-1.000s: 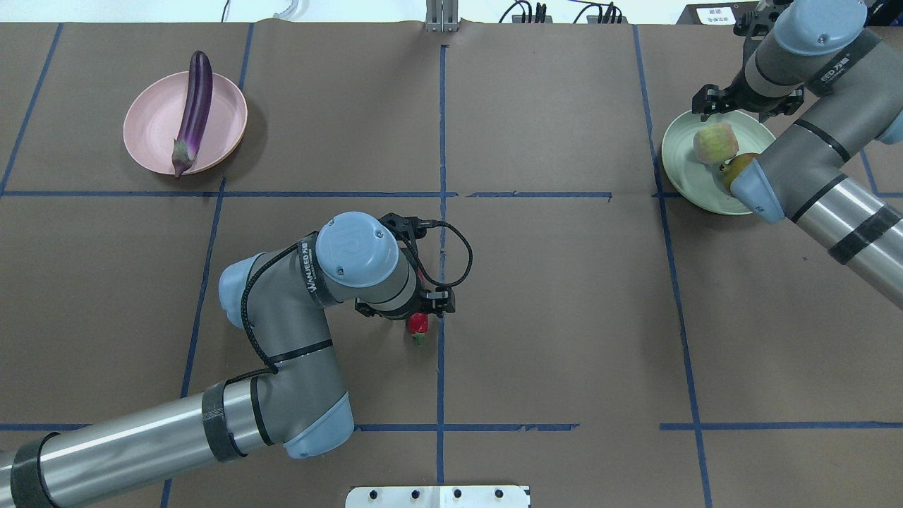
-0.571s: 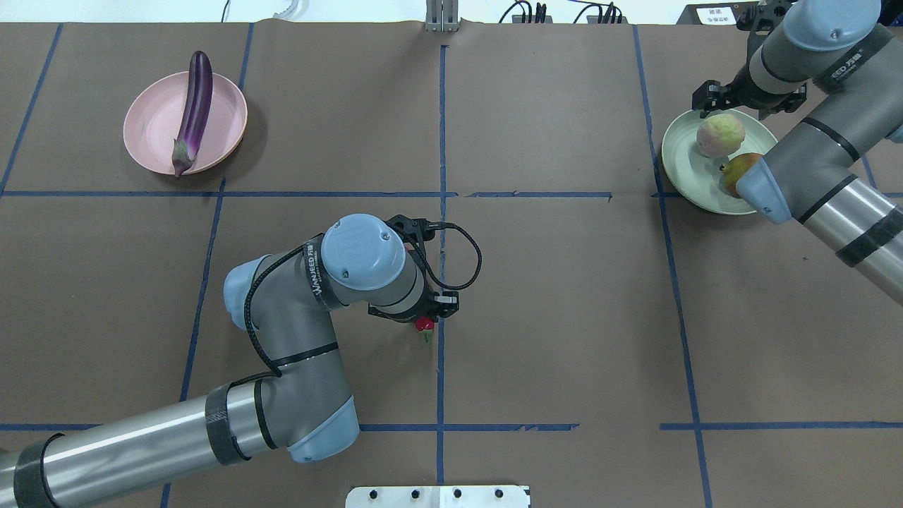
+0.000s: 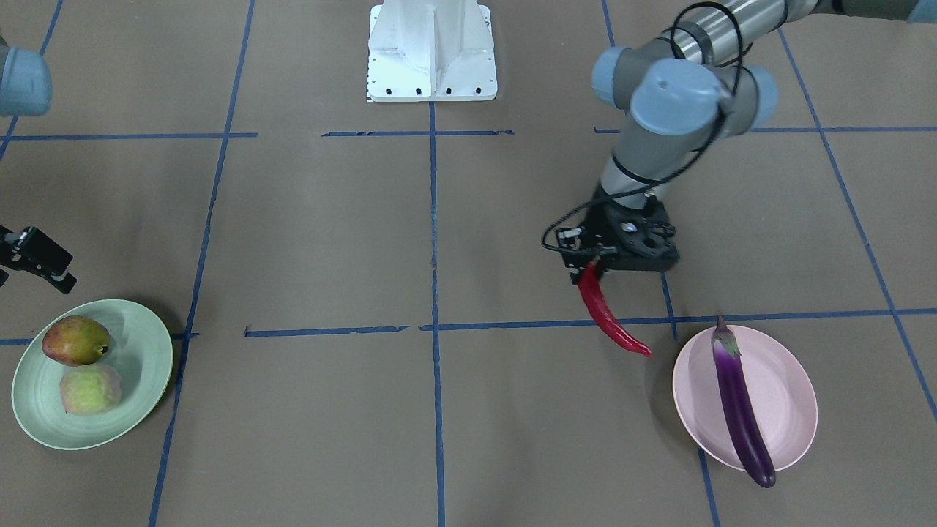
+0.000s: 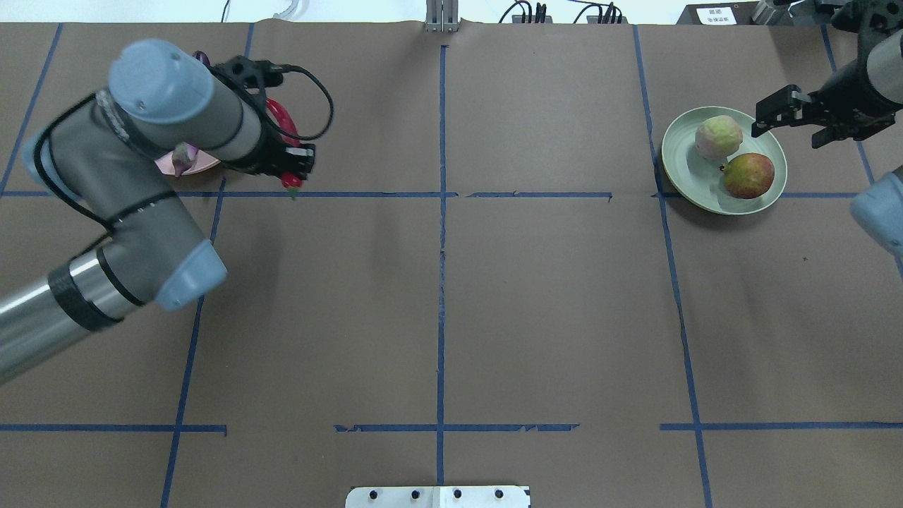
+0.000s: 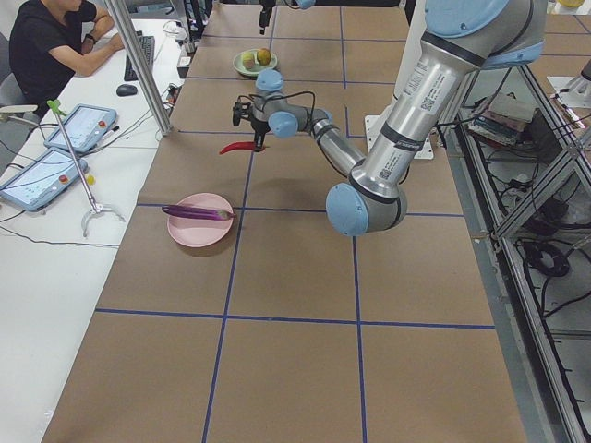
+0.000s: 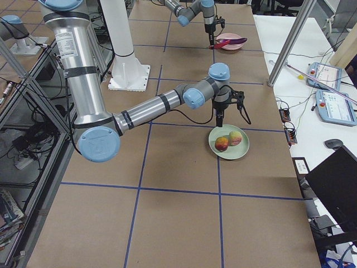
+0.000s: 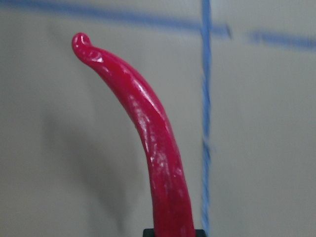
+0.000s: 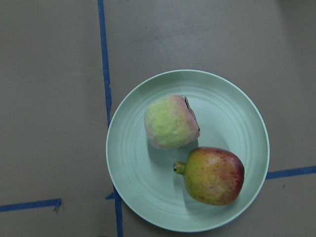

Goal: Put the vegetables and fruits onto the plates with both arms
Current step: 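Carry the red chili onto the pink plate with the left gripper and release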

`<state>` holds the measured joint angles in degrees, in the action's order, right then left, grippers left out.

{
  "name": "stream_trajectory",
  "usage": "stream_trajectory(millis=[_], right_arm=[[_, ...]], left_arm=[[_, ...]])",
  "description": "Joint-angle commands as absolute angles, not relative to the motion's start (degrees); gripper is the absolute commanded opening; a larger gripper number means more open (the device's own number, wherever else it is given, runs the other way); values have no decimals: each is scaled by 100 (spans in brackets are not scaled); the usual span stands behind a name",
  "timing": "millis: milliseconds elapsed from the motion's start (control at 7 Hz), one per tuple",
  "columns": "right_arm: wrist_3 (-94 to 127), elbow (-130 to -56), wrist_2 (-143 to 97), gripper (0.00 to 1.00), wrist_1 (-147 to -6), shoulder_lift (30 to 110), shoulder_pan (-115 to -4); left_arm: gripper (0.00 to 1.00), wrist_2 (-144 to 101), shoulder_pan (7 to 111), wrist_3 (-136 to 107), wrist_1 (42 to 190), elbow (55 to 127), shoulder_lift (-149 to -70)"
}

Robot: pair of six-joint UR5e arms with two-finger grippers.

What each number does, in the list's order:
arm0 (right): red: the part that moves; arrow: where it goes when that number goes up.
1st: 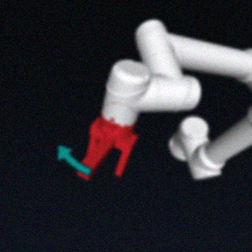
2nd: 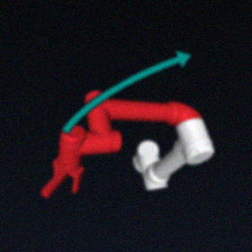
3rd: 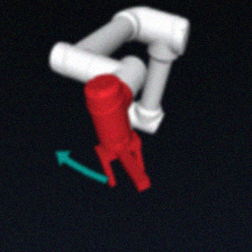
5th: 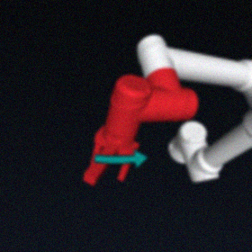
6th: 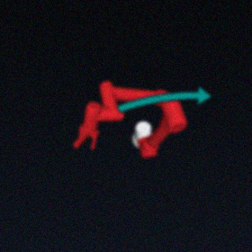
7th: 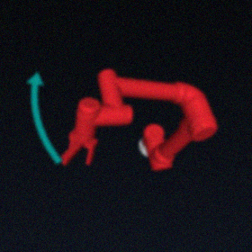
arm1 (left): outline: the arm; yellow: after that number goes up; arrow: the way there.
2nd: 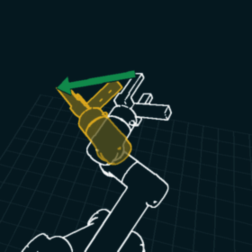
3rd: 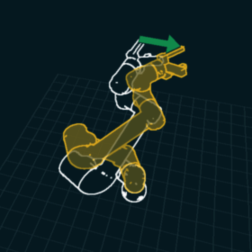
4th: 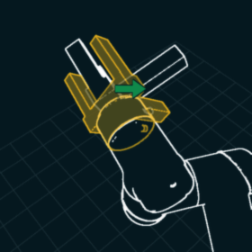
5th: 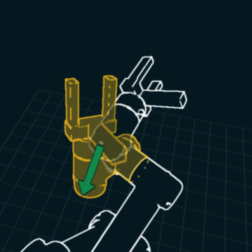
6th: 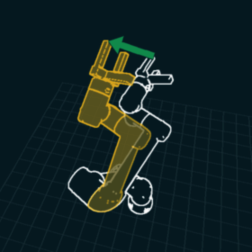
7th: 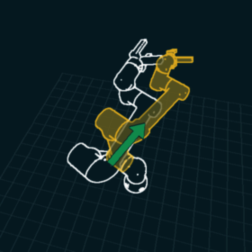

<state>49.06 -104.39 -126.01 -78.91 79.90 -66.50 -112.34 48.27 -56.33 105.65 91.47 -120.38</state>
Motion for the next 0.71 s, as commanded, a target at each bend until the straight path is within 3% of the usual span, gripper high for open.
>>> stream_trajectory(millis=[0, 143, 286, 429, 571], right_arm=[[4957, -11142, -12718, 100, -7875, 8716, -6680], [4966, -11162, -12718, 100, -7875, 8754, -6680], [4966, -11153, -12718, 100, -7866, 8763, -6680], [4948, -11084, -12709, 100, -7858, 8763, -6680], [4966, -11144, -12726, 100, -7849, 8763, -6680]], left_arm=[[0, -11645, 6095, -3168, 10600, 7663, -12075], [3, -11637, 6352, -2555, 10765, 7038, -12276], [16, -11628, 6381, -2279, 11210, 6718, -12278], [75, -11628, 6320, -2163, 11250, 6680, -12261], [100, -11628, 6319, -2171, 11415, 6654, -12200]])
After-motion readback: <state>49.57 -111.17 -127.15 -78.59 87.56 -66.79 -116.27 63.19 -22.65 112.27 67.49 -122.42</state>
